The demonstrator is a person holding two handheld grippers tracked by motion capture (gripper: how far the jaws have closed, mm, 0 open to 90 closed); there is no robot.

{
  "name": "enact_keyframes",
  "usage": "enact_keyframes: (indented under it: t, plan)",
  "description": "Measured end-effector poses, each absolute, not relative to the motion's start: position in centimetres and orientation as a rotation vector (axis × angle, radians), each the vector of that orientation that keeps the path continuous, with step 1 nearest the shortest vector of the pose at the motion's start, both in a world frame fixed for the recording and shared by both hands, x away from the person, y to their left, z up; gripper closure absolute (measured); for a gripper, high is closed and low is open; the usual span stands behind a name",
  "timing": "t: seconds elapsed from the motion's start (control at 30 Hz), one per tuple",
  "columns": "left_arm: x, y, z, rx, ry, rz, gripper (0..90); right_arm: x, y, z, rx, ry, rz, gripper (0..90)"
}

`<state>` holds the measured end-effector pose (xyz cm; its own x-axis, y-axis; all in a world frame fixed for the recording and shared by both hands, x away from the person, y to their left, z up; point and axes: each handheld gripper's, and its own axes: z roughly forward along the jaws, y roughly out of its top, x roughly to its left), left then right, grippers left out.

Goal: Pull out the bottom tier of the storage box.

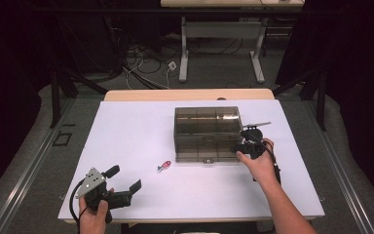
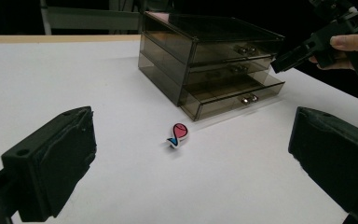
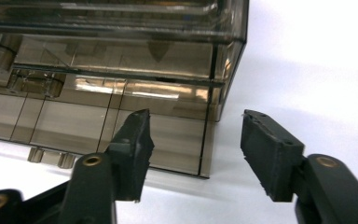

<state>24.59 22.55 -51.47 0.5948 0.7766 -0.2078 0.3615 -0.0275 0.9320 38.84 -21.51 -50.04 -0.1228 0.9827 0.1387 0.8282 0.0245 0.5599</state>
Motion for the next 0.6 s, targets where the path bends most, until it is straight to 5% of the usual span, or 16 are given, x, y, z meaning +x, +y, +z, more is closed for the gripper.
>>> enact_keyframes:
  t: [0.6]
  plan:
    - [24.6,22.6,-51.4,1.637,0.962,0.44,0.7,39.3,-21.4,-51.4,1.873,2.036,0.734,56.4]
